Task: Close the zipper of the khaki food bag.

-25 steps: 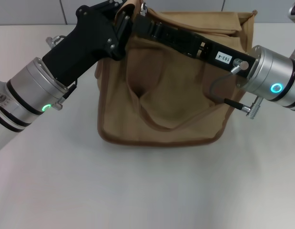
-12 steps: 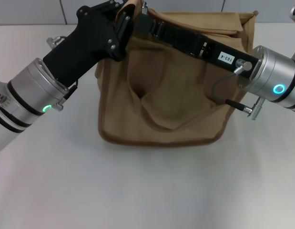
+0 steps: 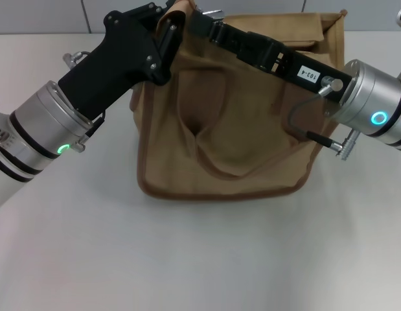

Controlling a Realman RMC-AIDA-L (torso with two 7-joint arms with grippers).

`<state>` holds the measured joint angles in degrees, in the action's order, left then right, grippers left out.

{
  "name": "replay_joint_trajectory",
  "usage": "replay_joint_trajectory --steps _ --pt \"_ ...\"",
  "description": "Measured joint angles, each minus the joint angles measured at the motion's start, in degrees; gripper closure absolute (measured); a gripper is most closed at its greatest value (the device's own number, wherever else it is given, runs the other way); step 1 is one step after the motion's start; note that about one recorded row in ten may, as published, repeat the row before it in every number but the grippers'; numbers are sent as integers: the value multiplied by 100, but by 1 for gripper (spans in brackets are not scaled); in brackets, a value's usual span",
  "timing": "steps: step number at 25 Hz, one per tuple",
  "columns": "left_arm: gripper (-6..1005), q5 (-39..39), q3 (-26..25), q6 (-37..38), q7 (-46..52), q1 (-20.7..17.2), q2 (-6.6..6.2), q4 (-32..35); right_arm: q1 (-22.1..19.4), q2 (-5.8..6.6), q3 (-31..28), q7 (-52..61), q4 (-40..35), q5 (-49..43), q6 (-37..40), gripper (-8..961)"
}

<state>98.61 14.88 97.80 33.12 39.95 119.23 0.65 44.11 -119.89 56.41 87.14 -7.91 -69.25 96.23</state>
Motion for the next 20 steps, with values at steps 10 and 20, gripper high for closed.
replay_joint_trajectory --steps 10,20 --pt "931 -15 -16 4 1 -17 -5 6 -517 1 -60 -69 -26 122 281 526" --pt "929 -20 -20 39 2 -26 -6 -62 -817 1 -109 -480 -74 527 290 504"
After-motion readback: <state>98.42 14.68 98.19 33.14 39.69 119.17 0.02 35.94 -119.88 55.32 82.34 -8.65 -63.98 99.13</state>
